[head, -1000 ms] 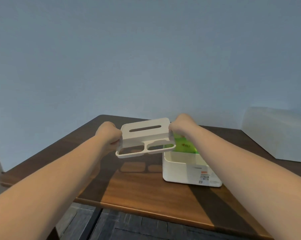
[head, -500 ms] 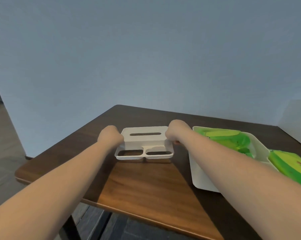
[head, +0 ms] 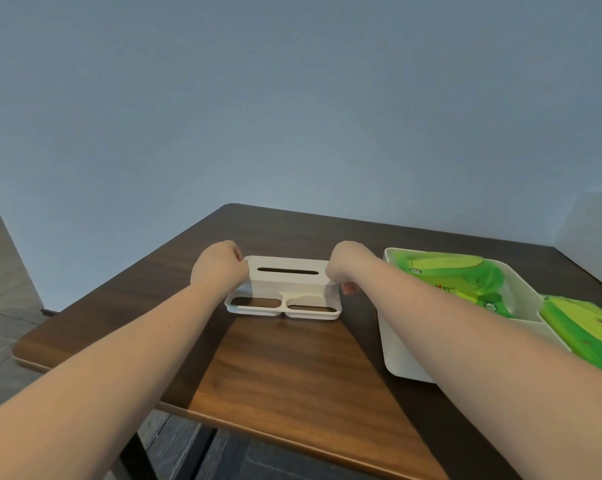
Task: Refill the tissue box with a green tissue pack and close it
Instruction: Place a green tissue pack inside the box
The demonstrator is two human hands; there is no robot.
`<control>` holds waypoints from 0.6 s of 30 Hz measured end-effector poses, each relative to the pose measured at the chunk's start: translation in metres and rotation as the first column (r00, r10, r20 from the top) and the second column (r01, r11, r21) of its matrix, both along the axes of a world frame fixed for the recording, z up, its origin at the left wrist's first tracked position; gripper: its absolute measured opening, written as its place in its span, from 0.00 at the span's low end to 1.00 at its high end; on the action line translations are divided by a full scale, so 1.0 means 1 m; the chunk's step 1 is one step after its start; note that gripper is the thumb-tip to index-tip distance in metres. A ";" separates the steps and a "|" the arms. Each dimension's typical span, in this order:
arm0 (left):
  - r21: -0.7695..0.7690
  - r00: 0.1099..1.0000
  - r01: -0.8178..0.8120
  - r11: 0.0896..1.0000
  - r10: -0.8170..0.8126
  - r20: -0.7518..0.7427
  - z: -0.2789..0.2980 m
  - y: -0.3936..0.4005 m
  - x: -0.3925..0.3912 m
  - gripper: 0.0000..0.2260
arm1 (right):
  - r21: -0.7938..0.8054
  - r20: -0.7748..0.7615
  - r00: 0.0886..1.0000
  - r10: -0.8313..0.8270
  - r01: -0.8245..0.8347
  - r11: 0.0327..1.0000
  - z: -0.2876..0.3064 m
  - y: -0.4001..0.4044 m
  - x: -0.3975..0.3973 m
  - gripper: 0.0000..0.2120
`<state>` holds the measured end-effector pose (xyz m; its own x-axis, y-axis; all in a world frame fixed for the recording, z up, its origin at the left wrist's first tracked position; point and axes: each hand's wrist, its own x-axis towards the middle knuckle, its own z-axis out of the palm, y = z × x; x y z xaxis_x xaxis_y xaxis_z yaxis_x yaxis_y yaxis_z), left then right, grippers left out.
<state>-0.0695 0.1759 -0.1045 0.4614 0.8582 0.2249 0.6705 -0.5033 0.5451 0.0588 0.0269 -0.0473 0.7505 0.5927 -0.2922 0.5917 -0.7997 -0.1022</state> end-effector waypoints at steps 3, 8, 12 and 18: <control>0.020 0.999 0.051 0.999 -0.051 -0.004 0.011 -0.011 0.002 0.04 | 0.116 0.007 1.000 0.001 -0.002 0.993 0.006 -0.009 -0.002 0.15; -0.006 0.987 0.156 0.988 -0.156 -0.027 0.038 -0.041 0.010 0.05 | 0.367 0.071 0.997 0.006 -0.032 0.930 0.034 -0.039 -0.001 0.12; -0.005 0.963 0.263 0.965 -0.262 0.060 0.056 -0.081 0.025 0.05 | 0.513 0.159 0.982 -0.102 0.007 0.859 0.052 -0.083 0.014 0.08; -0.025 0.871 0.463 0.886 -0.450 0.197 0.072 -0.145 0.053 0.08 | 0.551 0.186 0.909 -0.374 0.218 0.805 0.049 -0.171 0.052 0.16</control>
